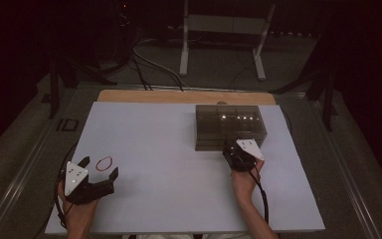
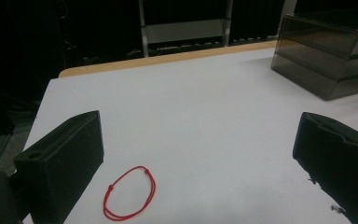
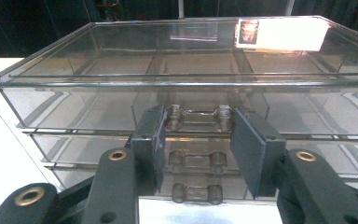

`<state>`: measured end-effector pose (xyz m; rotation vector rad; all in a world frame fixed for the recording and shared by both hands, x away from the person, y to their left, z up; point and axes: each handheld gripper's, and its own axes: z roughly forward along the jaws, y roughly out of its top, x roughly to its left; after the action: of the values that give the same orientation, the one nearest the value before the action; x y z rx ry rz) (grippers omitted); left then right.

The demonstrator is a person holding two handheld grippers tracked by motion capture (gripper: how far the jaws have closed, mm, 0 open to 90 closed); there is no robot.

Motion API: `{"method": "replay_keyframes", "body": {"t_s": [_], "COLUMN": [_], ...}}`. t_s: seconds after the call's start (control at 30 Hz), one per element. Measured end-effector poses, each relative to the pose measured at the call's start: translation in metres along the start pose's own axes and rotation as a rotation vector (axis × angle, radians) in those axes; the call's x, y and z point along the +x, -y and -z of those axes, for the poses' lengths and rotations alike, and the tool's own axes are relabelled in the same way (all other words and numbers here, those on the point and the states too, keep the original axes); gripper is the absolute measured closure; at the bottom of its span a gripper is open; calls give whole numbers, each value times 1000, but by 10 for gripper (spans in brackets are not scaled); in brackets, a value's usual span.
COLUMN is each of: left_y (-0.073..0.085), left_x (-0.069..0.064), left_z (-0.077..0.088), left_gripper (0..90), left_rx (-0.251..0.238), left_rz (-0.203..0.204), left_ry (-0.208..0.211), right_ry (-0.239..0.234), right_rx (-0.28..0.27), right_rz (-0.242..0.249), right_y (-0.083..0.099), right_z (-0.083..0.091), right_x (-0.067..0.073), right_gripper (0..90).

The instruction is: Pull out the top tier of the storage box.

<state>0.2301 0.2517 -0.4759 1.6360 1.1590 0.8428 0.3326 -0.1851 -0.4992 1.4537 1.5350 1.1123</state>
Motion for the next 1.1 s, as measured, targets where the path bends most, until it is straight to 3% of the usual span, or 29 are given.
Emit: {"method": "replay_keyframes", "body": {"t_s": [0.57, 1.1], "left_y": [0, 0], "left_x": [0, 0], "left_z": [0, 0], "left_gripper": [34, 34], "left_rx": [1, 2], "left_rz": [-1, -1], "left_ry": [1, 0], "right_ry": [18, 4], "right_rx": [9, 5], "right_rz": [10, 8], "right_y": [0, 4], "right_z": [2, 14], "right_x": [2, 1], "right_gripper": [562, 560]}}
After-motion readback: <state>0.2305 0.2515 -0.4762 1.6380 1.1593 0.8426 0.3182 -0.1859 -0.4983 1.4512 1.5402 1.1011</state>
